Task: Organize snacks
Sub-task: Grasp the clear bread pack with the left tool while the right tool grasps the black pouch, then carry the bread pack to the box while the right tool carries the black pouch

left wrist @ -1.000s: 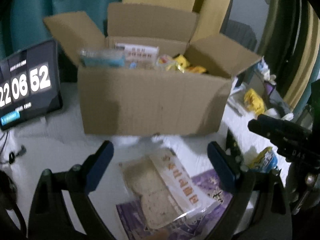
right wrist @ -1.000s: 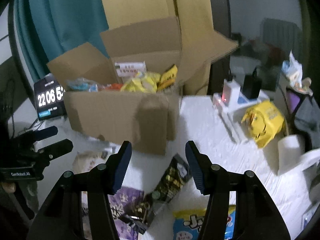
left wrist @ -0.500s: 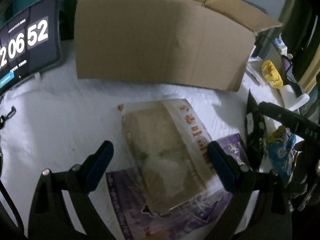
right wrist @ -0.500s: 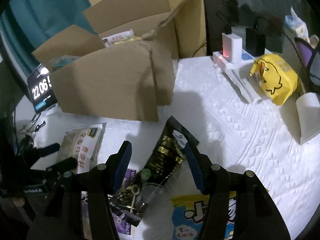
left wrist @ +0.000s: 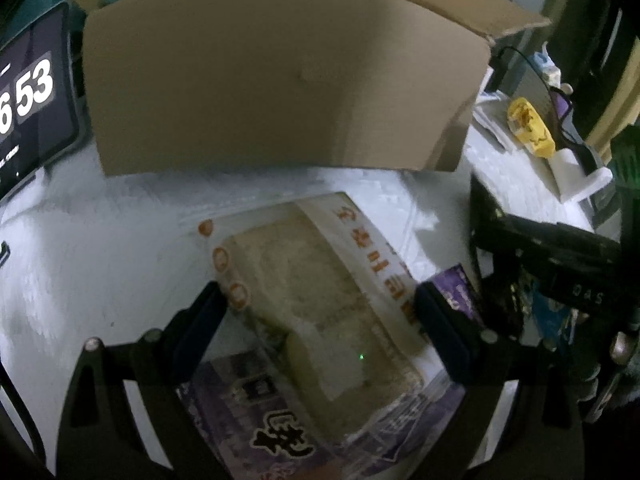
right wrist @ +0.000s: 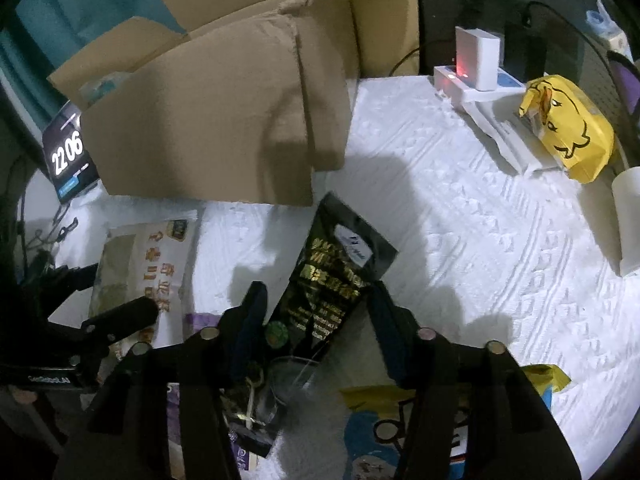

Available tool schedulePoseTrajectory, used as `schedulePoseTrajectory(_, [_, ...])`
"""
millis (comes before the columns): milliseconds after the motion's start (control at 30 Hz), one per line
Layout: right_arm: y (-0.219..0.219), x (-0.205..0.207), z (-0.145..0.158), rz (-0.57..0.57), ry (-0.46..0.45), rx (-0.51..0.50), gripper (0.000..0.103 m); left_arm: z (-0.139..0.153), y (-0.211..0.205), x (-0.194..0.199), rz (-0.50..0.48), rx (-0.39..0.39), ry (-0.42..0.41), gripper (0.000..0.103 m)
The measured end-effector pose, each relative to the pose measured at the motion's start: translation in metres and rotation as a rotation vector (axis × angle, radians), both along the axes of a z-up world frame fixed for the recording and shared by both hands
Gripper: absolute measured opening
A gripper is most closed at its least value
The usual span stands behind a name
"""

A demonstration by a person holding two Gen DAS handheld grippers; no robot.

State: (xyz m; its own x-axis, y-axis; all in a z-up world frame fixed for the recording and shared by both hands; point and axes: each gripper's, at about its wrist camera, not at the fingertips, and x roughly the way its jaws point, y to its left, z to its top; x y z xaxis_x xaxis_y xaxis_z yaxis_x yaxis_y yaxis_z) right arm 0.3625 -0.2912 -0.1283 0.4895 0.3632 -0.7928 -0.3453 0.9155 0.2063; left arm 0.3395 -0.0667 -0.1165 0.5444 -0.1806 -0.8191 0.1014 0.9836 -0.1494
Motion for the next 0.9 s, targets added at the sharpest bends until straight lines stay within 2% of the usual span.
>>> schedulePoseTrajectory(100, [0.002, -0.002, 0.001, 0.013, -0.009, -0.005, 0.035, 0.001, -0.003, 0.001, -0.035, 0.0, -0.007, 0.095])
schedulePoseTrajectory(200, [0.003, -0.006, 0.005, 0.019, -0.026, -0.003, 0.034, 0.001, -0.006, 0.001, -0.065, -0.011, -0.02, 0.086])
schedulePoseTrajectory(367, [0.001, -0.015, 0.018, 0.018, -0.058, 0.019, 0.033, 0.01, 0.004, 0.001, -0.072, -0.02, -0.051, 0.055])
schedulePoseTrajectory(567, [0.01, -0.025, 0.027, 0.05, -0.073, 0.009, 0.033, 0.018, 0.012, -0.005, -0.103, -0.055, -0.089, 0.038])
schedulePoseTrajectory(733, [0.027, -0.027, 0.021, 0.066, -0.048, -0.005, 0.033, 0.029, 0.007, -0.01, -0.119, -0.076, -0.131, 0.029])
schedulePoseTrajectory(900, [0.03, -0.033, 0.034, 0.059, -0.078, -0.002, 0.033, 0.041, 0.01, -0.016, -0.141, -0.087, -0.165, 0.025])
